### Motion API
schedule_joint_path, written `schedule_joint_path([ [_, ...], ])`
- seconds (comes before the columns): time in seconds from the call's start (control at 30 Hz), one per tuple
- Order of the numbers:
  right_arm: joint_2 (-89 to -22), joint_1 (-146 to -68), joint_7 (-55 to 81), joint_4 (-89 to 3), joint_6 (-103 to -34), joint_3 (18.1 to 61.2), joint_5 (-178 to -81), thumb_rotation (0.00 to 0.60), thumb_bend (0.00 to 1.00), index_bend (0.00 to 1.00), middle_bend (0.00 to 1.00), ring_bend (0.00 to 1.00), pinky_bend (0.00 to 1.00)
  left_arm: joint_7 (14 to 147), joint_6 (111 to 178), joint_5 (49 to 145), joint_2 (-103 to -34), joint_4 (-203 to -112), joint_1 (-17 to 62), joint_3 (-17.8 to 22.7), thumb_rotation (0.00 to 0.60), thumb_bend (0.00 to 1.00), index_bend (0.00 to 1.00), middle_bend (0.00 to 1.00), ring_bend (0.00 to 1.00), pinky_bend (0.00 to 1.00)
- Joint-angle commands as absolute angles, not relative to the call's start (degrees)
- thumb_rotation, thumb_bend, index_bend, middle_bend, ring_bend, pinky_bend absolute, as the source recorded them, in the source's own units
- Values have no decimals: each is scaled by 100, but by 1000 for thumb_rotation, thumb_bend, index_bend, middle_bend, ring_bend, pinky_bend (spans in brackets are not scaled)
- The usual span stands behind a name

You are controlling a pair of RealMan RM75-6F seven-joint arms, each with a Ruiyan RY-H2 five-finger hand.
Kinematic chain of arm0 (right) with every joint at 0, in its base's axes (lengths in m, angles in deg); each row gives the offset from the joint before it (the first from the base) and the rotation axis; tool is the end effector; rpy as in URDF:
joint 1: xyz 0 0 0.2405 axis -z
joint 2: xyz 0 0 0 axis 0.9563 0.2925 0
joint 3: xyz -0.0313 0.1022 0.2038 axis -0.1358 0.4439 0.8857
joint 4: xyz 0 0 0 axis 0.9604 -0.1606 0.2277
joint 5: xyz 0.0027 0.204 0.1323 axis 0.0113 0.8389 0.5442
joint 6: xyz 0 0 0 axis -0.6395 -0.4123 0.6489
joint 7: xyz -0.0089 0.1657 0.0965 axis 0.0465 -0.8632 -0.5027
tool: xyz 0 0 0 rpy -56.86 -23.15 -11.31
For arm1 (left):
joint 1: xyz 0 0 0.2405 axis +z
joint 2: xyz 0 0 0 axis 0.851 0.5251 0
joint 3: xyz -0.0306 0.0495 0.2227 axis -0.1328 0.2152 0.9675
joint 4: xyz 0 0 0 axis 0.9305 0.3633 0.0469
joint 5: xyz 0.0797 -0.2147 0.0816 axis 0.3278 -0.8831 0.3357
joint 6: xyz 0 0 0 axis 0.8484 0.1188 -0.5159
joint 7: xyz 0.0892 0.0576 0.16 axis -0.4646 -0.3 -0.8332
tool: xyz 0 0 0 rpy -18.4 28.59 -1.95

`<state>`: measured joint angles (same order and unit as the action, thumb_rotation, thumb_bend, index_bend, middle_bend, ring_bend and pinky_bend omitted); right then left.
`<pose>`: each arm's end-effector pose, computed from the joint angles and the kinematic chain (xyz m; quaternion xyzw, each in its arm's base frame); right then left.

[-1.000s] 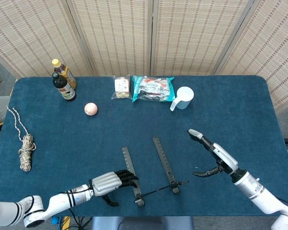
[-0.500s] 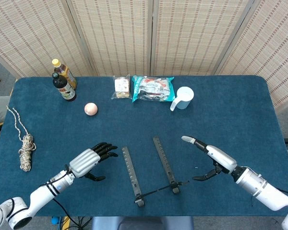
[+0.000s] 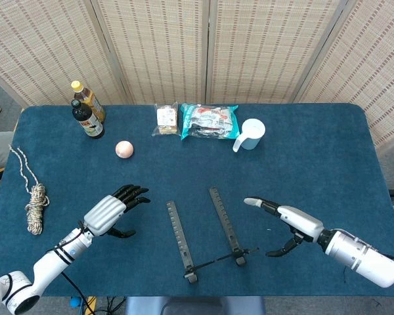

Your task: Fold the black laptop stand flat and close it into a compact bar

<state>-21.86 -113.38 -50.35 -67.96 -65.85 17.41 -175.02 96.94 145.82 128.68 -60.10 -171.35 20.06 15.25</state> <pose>-0.1843 -0.2749 0.0555 0.6689 -0.6255 0.3875 0.1056 -0.1605 0.3153 -0.0198 -0.7656 -0.3894 -0.4337 0.2723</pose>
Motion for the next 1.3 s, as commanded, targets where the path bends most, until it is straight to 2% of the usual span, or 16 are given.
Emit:
schedule_joint_path([
  [0.03,-2210,-11429,-5132,-6788,-6506,1670,-17614,600,0,0,0,0,64,9656,14604,12851,-5995,-17129,2039,1487,600,173,173,47,0,19],
  [0.3,-2648,-11649,-4880,-6800,-6175,1842,-17411,600,0,0,0,0,64,9561,14725,12788,-5927,-17126,2165,1353,600,173,173,47,0,18],
  [0.5,-3368,-11620,-3923,-6779,-5942,2427,-16451,600,0,0,0,0,64,9403,14870,12710,-5850,-17076,2309,1256,600,173,173,47,0,19],
  [0.8,-4192,-11365,-1703,-6582,-6227,3183,-15168,600,0,0,0,0,4,9290,15074,12538,-5658,-17073,2504,1065,600,173,173,47,0,19],
  [1.1,-4079,-11105,-712,-6714,-6776,3363,-15234,600,0,0,0,0,0,9261,14970,12471,-5587,-17002,2498,929,600,173,173,47,0,18],
  [1.3,-3894,-10995,-239,-6564,-7042,3110,-16023,600,0,0,0,0,0,8959,14470,12632,-5657,-16746,2253,1014,600,173,171,47,0,18],
])
